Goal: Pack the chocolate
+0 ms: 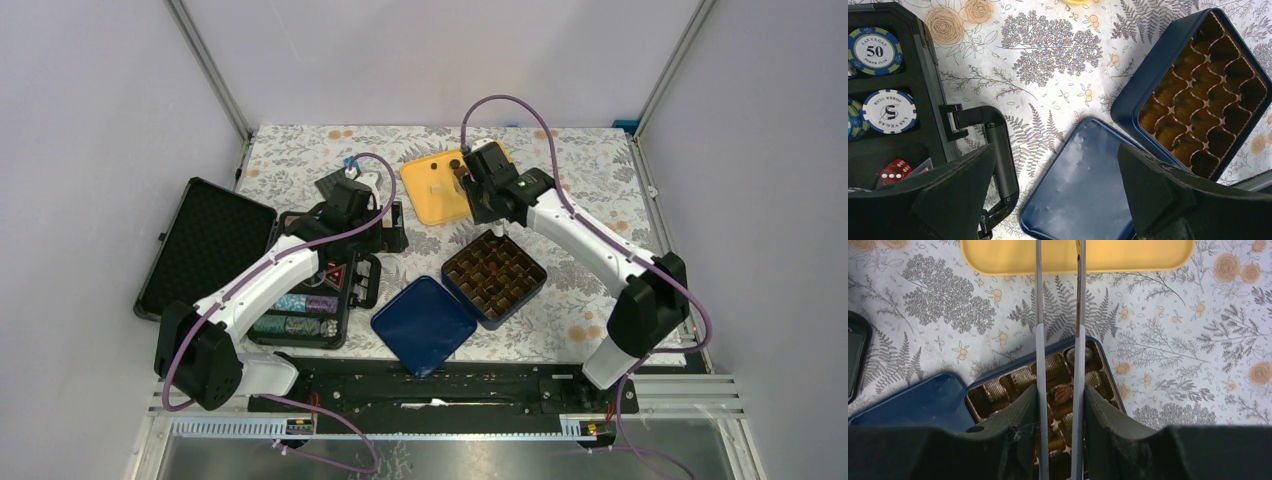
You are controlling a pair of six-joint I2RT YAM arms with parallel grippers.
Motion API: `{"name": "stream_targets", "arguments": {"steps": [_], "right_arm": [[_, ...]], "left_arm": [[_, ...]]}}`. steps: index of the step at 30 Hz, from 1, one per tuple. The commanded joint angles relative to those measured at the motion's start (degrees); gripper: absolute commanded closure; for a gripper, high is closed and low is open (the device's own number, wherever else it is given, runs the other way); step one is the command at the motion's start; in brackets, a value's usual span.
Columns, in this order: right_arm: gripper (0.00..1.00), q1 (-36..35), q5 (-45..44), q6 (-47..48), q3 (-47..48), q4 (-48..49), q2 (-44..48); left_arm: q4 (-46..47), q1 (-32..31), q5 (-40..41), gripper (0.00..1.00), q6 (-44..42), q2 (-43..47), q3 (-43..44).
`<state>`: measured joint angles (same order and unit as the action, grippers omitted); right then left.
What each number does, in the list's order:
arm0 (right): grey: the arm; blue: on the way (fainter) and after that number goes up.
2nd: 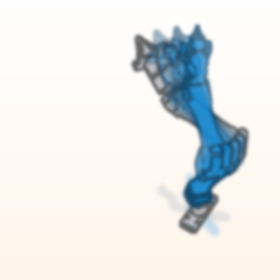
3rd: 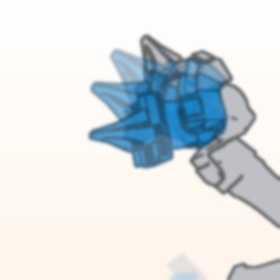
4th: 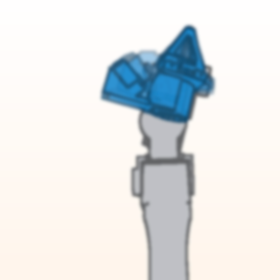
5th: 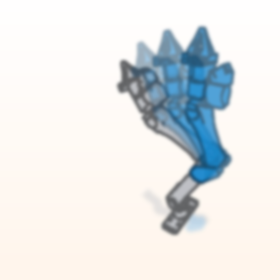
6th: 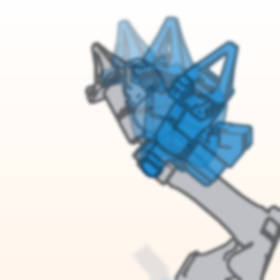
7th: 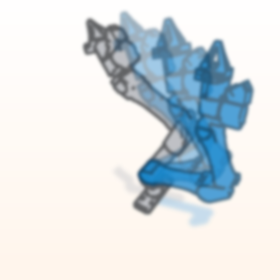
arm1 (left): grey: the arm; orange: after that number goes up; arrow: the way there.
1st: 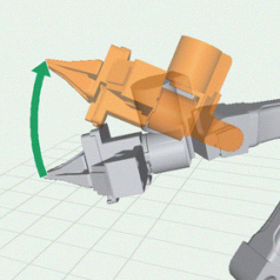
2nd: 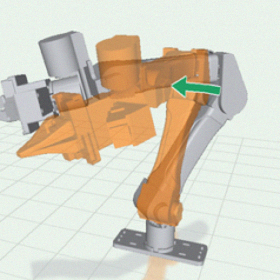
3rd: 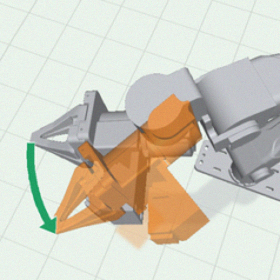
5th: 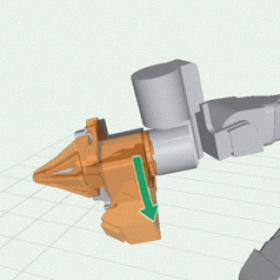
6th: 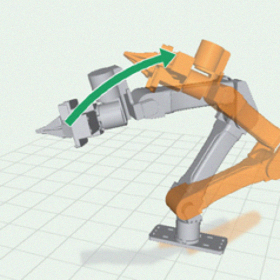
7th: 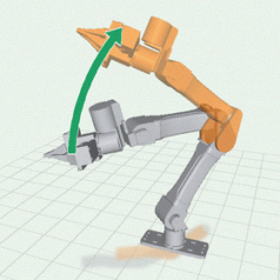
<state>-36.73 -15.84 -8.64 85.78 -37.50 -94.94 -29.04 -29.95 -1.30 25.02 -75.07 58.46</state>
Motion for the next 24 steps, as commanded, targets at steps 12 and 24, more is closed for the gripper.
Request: {"name": "stream_targets", "arguments": {"steps": [12, 24], "right_arm": [[0.73, -0.5, 8.0, -3.1, -4.2, -15.8, 19.0], [0.73, -0.5, 15.1, -7.0, -15.2, -24.0, 32.4]], "left_arm": [[1.5, 0.0, 1.1, 0.01, -0.8, -0.9, 3.2], [1.7, 0.0, 3.7, 0.01, -0.6, -3.7, 8.4]]}}
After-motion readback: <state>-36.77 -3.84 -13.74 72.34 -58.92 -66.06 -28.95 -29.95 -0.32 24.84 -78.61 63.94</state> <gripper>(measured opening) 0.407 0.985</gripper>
